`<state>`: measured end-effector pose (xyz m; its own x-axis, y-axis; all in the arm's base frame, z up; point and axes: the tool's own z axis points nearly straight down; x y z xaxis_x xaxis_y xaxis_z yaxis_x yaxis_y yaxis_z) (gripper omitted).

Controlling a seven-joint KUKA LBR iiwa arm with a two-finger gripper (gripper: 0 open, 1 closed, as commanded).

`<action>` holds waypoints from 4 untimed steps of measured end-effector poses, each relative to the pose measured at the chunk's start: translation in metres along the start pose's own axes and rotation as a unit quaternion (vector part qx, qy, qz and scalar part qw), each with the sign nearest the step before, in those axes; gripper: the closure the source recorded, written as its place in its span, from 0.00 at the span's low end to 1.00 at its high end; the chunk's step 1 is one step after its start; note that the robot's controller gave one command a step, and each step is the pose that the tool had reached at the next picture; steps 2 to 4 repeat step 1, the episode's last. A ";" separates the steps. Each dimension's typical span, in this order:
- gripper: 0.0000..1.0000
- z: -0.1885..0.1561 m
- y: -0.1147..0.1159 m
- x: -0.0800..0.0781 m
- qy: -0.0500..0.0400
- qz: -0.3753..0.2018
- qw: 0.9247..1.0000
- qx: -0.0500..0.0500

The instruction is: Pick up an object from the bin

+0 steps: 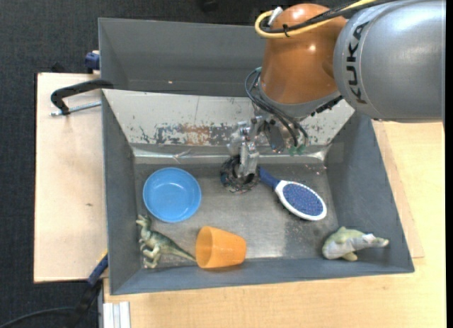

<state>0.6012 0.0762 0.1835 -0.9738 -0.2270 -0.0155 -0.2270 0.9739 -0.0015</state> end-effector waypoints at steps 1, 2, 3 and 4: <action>1.00 -0.107 0.004 0.002 -0.001 0.006 1.000 0.000; 1.00 -0.107 0.004 0.002 -0.001 0.006 1.000 0.000; 1.00 -0.107 0.004 0.002 -0.001 0.006 1.000 0.000; 1.00 -0.107 0.004 0.002 -0.001 0.006 1.000 0.000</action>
Offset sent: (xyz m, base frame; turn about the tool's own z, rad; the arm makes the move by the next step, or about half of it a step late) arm -0.0067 0.0030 0.1000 0.0107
